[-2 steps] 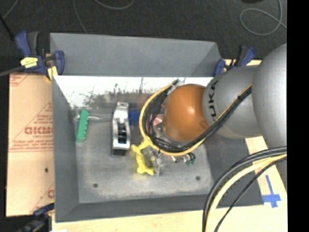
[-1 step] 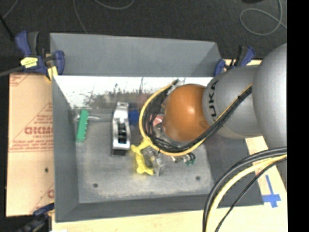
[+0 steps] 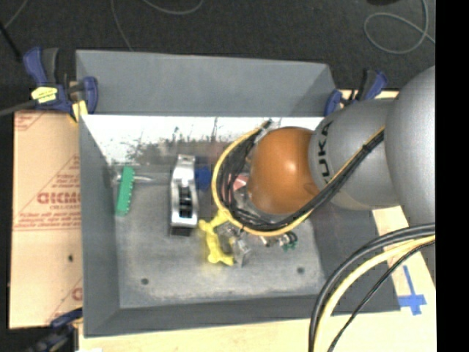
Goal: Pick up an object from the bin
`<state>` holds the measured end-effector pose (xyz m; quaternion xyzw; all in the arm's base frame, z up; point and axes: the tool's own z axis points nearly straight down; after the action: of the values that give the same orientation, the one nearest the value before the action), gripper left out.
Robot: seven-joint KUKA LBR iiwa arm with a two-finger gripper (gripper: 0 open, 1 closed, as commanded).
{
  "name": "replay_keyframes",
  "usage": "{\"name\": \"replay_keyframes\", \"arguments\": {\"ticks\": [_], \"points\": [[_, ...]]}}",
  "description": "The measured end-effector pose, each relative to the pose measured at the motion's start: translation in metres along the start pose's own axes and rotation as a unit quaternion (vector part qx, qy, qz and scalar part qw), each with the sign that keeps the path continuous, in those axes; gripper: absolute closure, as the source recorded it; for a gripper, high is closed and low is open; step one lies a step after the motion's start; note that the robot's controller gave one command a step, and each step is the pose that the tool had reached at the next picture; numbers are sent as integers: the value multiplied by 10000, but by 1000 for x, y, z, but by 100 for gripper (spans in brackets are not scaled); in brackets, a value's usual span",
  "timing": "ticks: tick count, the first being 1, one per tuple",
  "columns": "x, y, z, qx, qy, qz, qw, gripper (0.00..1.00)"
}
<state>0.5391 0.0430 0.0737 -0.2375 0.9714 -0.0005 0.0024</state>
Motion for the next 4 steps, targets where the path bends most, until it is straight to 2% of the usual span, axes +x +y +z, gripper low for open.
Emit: {"name": "replay_keyframes", "arguments": {"ticks": [1,4], "points": [[1,0,-12,-6,24,2,10000,100],[0,-1,-60,8,-4,9,10000,100]]}}
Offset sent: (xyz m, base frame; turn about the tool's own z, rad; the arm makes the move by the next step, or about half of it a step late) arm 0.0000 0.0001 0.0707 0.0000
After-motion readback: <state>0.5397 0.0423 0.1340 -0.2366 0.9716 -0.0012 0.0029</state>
